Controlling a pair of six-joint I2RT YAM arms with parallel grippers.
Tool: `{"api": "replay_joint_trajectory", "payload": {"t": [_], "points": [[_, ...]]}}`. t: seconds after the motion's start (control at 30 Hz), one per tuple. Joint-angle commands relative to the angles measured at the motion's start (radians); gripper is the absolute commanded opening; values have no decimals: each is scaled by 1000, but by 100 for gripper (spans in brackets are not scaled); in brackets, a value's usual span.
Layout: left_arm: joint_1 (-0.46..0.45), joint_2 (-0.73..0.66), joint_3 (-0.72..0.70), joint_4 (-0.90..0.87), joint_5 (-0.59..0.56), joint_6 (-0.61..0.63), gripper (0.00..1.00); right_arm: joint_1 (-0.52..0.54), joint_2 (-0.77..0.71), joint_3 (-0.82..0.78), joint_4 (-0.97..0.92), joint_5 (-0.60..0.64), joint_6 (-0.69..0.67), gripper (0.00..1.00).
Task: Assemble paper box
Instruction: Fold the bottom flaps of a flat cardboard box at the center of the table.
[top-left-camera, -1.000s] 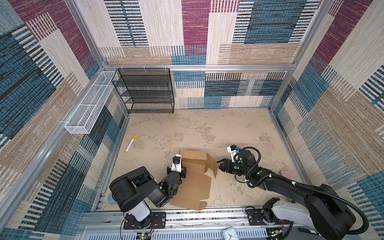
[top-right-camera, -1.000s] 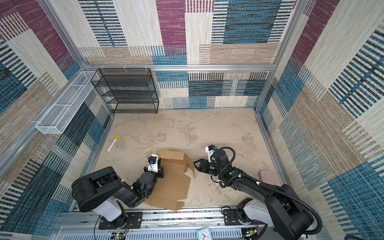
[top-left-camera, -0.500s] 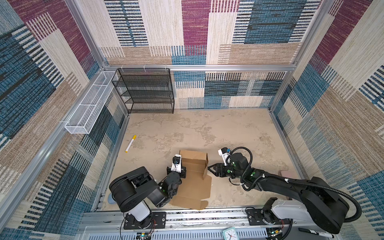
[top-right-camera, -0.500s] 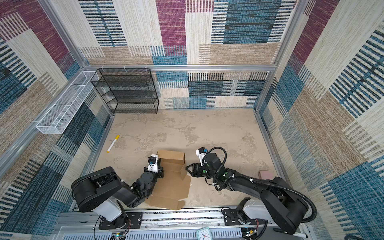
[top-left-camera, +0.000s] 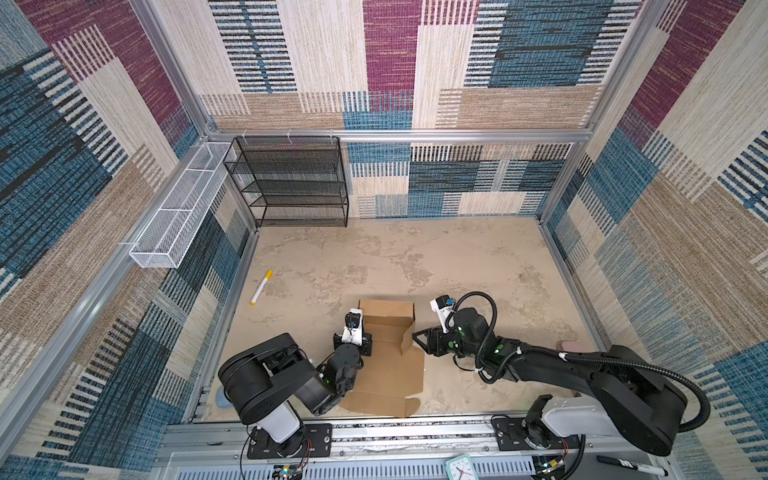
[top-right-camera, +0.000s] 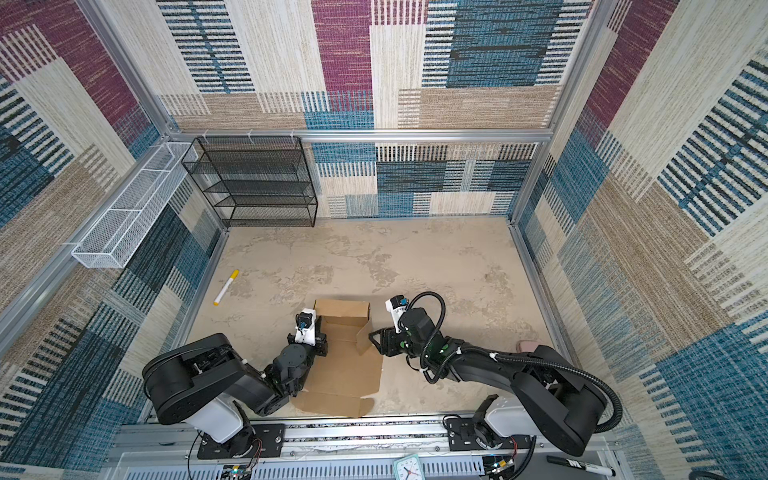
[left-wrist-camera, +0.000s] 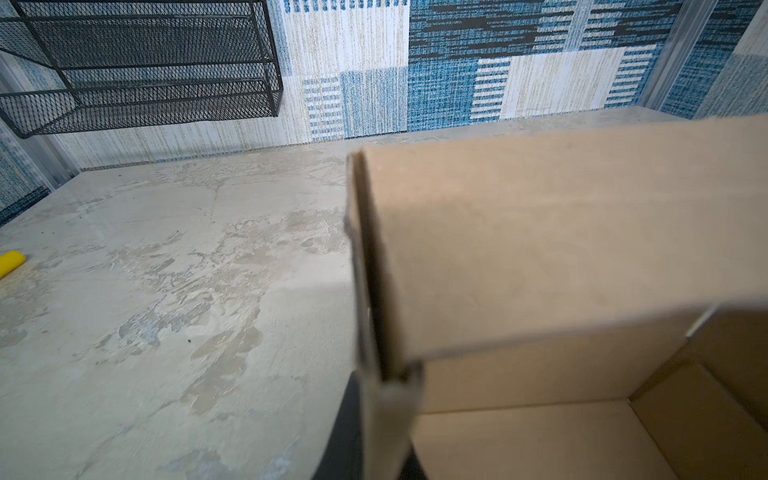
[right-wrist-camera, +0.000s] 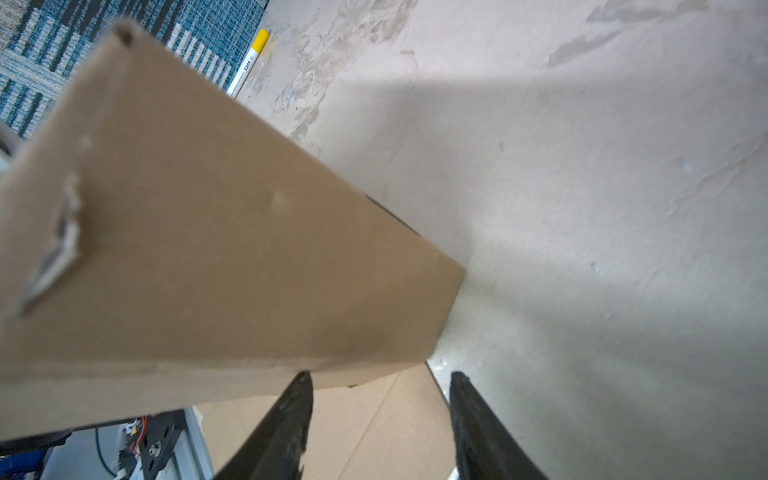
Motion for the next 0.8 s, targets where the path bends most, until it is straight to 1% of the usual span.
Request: {"api": "replay_joint_trajectory", "payload": {"t": [0.0, 0.13, 0.4, 0.53, 0.77], "points": [[1, -4, 1, 28, 8, 5, 0, 3, 24, 25, 76, 42, -61, 54], [1, -6, 0, 28, 16, 6, 0, 11, 55, 56, 72, 67, -107, 54], [1, -5, 1, 28, 26, 12, 0, 46, 75, 93, 92, 167, -194, 54], [1, -7, 2, 28, 29, 12, 0, 55, 101, 116, 98, 200, -208, 54], [1, -12, -3, 28, 32, 13, 0, 76, 113, 127, 117, 283, -190, 49]]}}
